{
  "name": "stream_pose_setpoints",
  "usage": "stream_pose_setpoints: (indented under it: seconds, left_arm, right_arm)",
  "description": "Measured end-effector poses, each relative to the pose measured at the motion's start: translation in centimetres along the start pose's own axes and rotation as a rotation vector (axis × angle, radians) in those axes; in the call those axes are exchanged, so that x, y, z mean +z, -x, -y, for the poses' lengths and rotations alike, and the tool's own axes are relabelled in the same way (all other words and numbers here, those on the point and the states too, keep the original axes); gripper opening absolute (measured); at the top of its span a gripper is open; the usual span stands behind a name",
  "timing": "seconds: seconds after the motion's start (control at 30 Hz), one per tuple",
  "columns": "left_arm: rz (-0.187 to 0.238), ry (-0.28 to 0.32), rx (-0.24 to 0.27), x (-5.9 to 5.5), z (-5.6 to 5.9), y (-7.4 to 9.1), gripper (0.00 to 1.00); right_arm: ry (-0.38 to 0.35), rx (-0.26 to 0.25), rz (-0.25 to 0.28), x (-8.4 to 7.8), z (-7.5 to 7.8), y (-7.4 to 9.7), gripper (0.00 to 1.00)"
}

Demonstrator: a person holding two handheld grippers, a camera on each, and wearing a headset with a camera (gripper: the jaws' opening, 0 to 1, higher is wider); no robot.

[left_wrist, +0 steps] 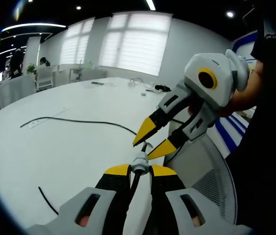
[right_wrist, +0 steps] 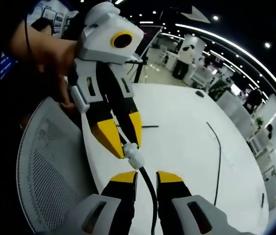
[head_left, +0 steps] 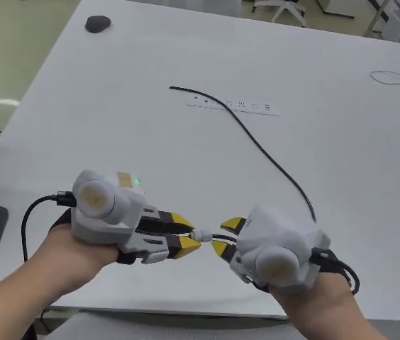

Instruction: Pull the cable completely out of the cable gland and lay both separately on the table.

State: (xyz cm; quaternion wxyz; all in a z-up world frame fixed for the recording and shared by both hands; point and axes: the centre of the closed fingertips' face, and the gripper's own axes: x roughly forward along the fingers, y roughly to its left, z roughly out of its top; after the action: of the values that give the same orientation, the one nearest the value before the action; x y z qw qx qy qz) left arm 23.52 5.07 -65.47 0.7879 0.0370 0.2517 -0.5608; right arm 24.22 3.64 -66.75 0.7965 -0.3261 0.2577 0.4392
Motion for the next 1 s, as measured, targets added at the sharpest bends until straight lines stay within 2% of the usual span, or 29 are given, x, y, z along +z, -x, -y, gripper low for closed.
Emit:
stream_pose_setpoints:
  seconds: [0.2,0.5,0.73,1.0]
  left_arm:
    - [-0.010,-0.012,-0.009,-0.2,0.3,-0.1,0.15]
    - [-0.017,-0.010,-0.023,-0.4,0.6,-0.1,0.15]
    - [-0.008,-0.024,-0.030,-0.1,0.5,-0.1,0.15]
    - [-0.001,-0.039,-0.018,0.2,-0.1,0.1,0.15]
  right_arm:
    - [0.033,-0.004,-0.014,-0.2,-0.4,0.0,0.04]
    - [0.008,-0.006,-0.017,-0.4,-0.6,-0.1,0.03]
    - [-0.041,-0.010,-0.012,-0.6,-0.2,-0.1,0.02]
    - [-0.113,-0.021,-0.018,-1.6,0.8,-0.4,0.01]
